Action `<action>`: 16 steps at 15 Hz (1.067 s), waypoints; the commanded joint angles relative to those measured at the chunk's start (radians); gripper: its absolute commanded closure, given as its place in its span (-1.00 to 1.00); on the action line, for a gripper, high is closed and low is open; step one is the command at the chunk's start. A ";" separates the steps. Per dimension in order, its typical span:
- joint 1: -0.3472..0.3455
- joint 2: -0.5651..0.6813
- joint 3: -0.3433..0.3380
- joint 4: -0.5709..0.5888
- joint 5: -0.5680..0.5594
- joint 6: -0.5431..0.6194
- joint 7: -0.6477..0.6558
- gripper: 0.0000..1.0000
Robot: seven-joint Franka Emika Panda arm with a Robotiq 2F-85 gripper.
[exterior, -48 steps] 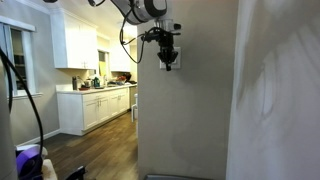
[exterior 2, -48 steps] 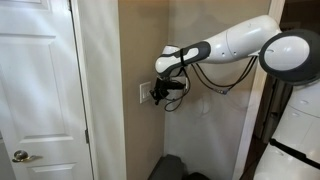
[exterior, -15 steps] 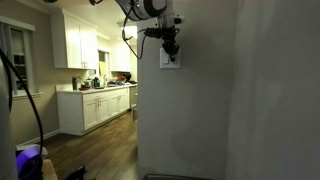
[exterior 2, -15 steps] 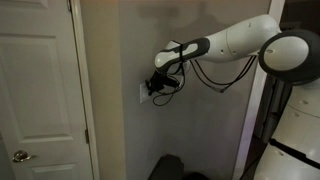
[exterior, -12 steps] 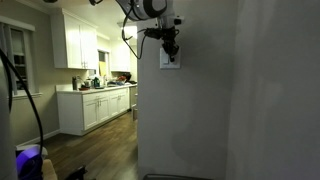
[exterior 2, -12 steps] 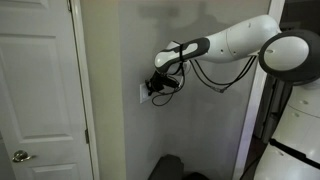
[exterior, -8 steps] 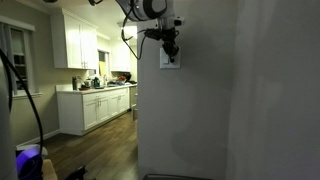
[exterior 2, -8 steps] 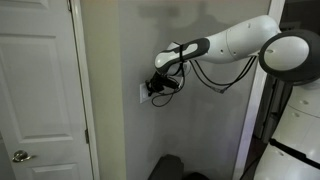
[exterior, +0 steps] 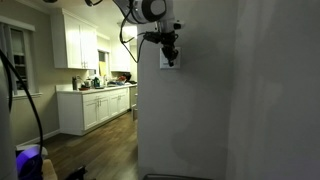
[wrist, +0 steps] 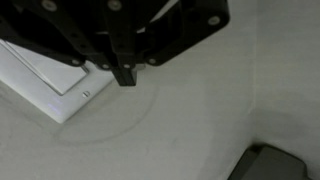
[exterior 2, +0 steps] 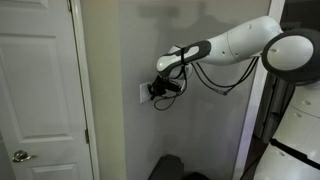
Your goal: Turn off the right light switch.
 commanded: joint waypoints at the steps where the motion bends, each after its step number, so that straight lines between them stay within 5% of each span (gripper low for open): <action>1: -0.011 -0.085 -0.007 -0.106 -0.007 0.016 0.006 1.00; 11: -0.025 -0.159 -0.017 -0.219 -0.011 0.000 0.009 1.00; 12: -0.025 -0.161 -0.017 -0.223 -0.010 -0.004 0.011 0.48; 13: -0.020 -0.127 -0.018 -0.189 -0.003 -0.003 0.000 0.96; 16: -0.020 -0.131 -0.018 -0.196 -0.003 -0.005 0.000 0.58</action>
